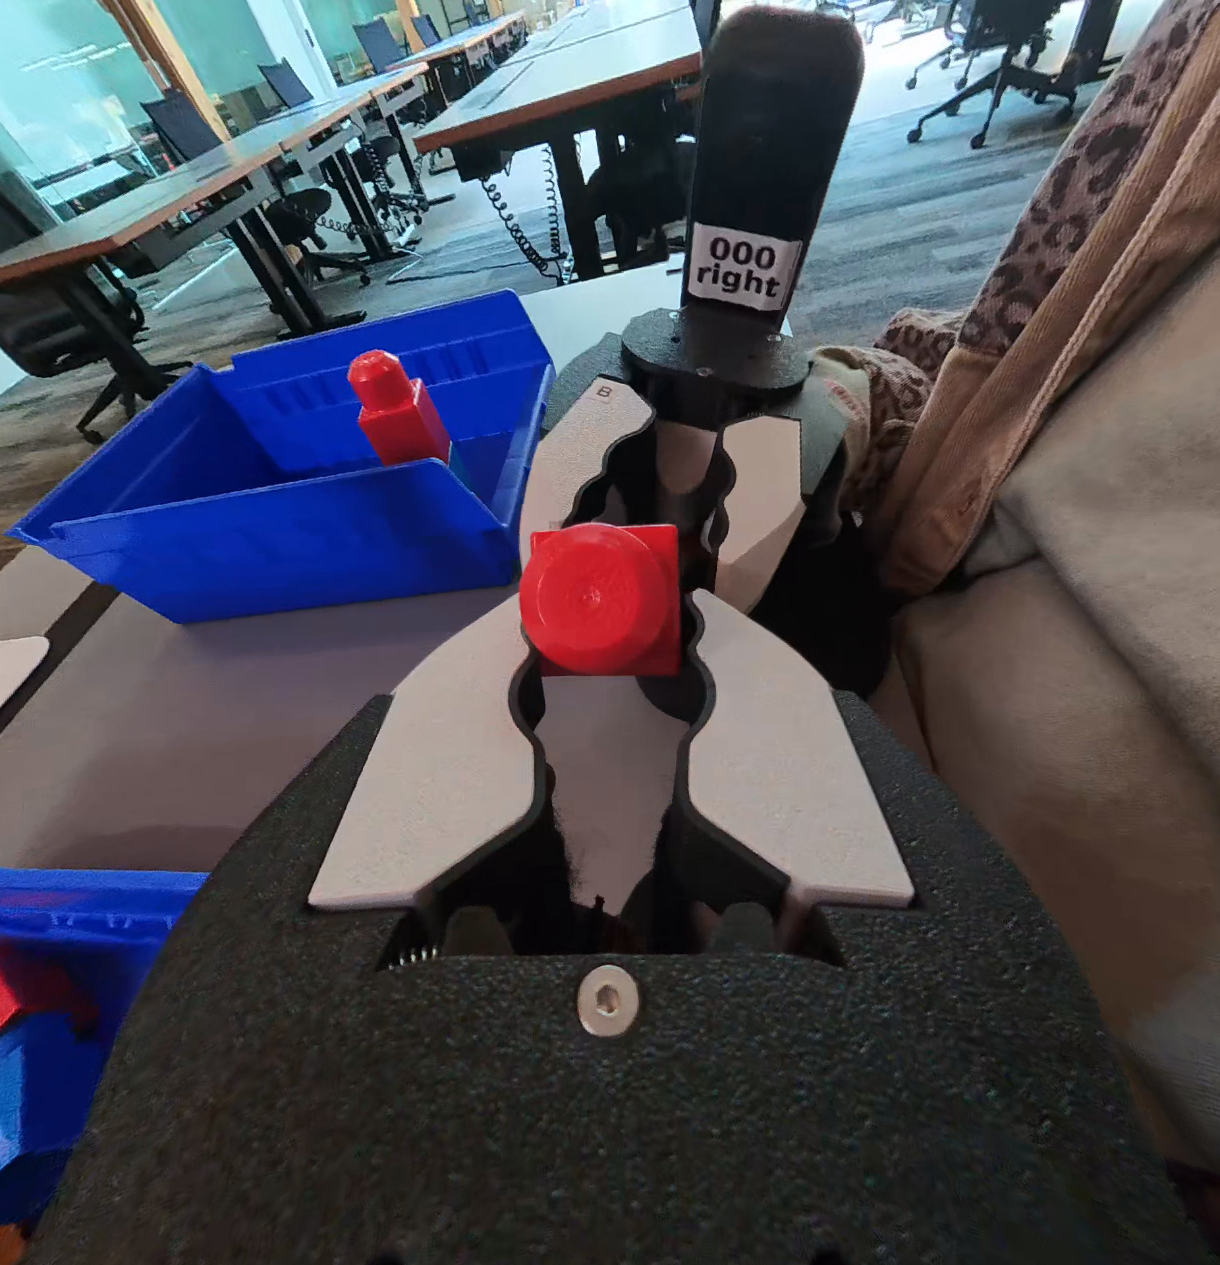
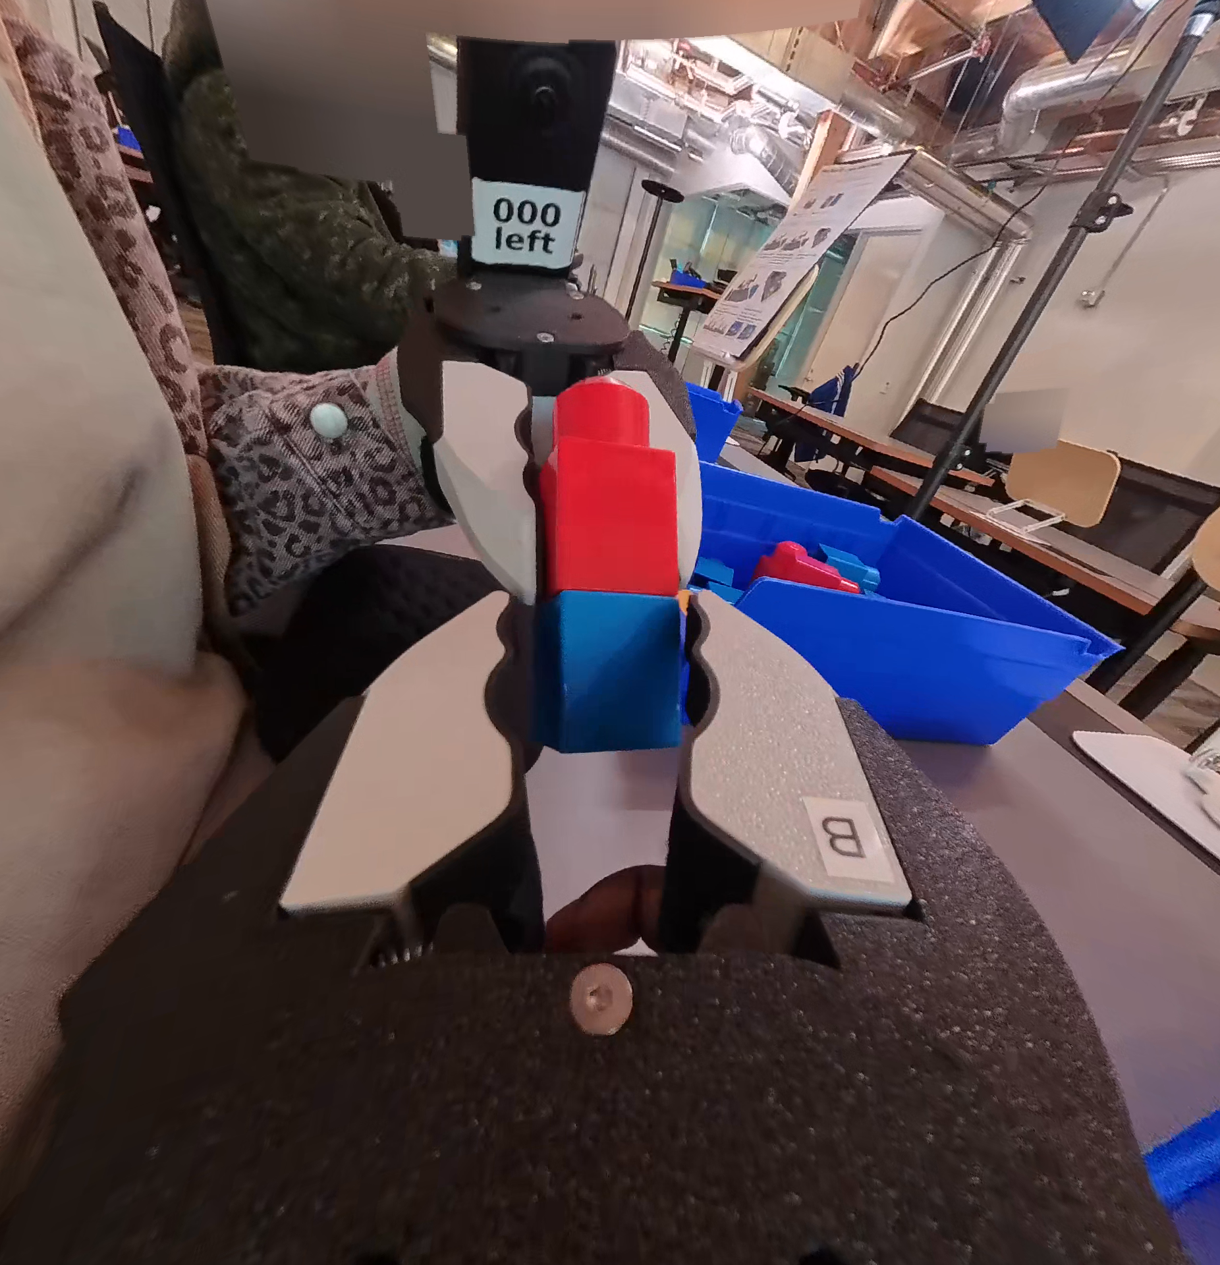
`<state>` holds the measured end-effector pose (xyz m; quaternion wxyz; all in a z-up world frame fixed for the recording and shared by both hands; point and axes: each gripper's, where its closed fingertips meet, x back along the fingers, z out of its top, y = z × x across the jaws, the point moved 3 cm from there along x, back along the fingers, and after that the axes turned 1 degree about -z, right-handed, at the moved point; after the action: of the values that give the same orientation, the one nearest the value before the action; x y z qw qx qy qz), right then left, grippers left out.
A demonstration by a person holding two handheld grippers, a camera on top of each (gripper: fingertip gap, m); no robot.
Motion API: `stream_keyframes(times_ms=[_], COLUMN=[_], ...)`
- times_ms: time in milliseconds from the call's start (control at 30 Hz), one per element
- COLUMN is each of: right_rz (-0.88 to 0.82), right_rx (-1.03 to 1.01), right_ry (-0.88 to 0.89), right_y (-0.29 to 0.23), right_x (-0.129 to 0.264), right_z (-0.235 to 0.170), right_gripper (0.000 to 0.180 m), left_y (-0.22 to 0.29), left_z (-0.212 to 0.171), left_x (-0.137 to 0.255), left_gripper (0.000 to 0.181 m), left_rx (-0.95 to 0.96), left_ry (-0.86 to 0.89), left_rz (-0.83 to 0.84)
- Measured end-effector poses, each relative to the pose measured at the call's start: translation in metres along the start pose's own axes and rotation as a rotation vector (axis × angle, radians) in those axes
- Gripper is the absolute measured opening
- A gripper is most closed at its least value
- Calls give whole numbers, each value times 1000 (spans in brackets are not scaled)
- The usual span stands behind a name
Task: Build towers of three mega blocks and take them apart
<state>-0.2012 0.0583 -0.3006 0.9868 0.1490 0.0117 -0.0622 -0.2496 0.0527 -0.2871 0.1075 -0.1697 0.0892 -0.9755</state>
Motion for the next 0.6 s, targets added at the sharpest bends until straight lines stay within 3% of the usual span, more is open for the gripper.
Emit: stream_keyframes(times_ms=[100, 233, 367, 533, 600], right_rz=[22, 76, 70, 33, -22], right_rx=[14, 40, 37, 32, 13], right_ry=[-34, -61, -65, -75, -42], right_y=[-4, -12, -11, -6, 3], right_x=[-3, -4, -4, -3, 2], right_z=[-5, -8, -9, -8, -4], right_gripper=[57, 44, 45, 37, 36], left_y=[7, 13, 12, 7, -7], left_z=[-5, -5, -3, 5, 7], left_x=[1, 0, 1, 0, 11], left_gripper=[37, 37, 37, 37, 48], left_rx=[-20, -29, -19, -37, -12], left_ry=[-58, -66, -45, -7, 0], left_rz=[-47, -91, -95, -43, 44])
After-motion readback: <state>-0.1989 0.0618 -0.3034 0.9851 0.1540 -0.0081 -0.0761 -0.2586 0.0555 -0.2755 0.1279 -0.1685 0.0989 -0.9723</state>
